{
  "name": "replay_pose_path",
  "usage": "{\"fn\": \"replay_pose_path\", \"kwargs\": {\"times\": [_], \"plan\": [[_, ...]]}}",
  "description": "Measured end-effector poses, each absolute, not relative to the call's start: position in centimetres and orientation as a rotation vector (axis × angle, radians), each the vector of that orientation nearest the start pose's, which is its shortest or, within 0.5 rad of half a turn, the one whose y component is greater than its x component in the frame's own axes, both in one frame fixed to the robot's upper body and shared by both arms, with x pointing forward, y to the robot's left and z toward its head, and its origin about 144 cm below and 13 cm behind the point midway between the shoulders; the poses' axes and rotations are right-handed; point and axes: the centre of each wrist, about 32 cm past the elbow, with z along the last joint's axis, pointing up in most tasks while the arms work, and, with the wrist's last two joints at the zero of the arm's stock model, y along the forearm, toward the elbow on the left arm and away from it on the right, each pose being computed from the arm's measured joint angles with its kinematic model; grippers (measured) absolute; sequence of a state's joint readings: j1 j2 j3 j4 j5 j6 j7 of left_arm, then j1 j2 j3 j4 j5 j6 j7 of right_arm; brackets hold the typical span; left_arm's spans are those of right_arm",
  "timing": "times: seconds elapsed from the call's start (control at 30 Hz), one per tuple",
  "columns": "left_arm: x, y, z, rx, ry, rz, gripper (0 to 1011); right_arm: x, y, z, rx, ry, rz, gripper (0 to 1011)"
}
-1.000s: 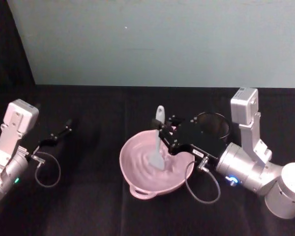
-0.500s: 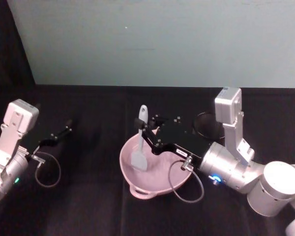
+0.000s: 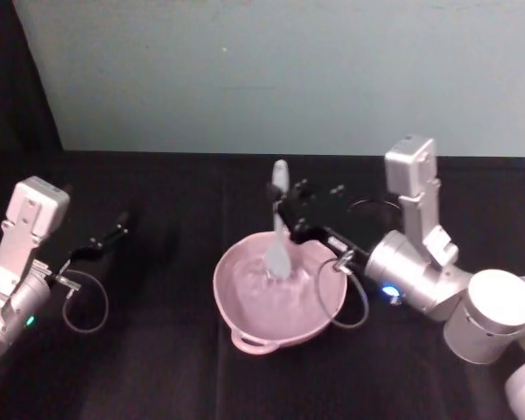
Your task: Use the one hand to pick up the spoon and stir the clear water in the bowl.
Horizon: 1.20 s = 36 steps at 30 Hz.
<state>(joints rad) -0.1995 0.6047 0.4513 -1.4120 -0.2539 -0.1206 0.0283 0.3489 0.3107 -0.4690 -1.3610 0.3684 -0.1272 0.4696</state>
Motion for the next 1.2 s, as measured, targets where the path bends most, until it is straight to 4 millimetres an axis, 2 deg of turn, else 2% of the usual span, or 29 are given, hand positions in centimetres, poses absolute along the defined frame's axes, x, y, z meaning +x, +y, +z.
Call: {"fn": "replay_pose_path", "kwargs": {"times": [0.27, 0.47, 0.57, 0.97, 1.2], "plan": [[48.9, 31.0, 114.0, 0.304, -0.285, 1.248, 1005, 53.0, -22.5, 117.6, 0.028, -0.149, -0.795, 120], [48.9, 31.0, 114.0, 0.304, -0.285, 1.248, 1005, 52.3, -23.0, 117.7, 0.021, -0.155, -0.788, 120], [48.9, 31.0, 114.0, 0.304, -0.285, 1.248, 1005, 51.8, -22.8, 117.6, 0.017, -0.156, -0.769, 120], [48.9, 31.0, 114.0, 0.304, -0.285, 1.248, 1005, 49.6, -20.3, 117.1, 0.021, -0.139, -0.656, 120], [48.9, 31.0, 114.0, 0.304, -0.285, 1.248, 1005, 49.6, -19.2, 117.0, 0.036, -0.128, -0.629, 120]]}}
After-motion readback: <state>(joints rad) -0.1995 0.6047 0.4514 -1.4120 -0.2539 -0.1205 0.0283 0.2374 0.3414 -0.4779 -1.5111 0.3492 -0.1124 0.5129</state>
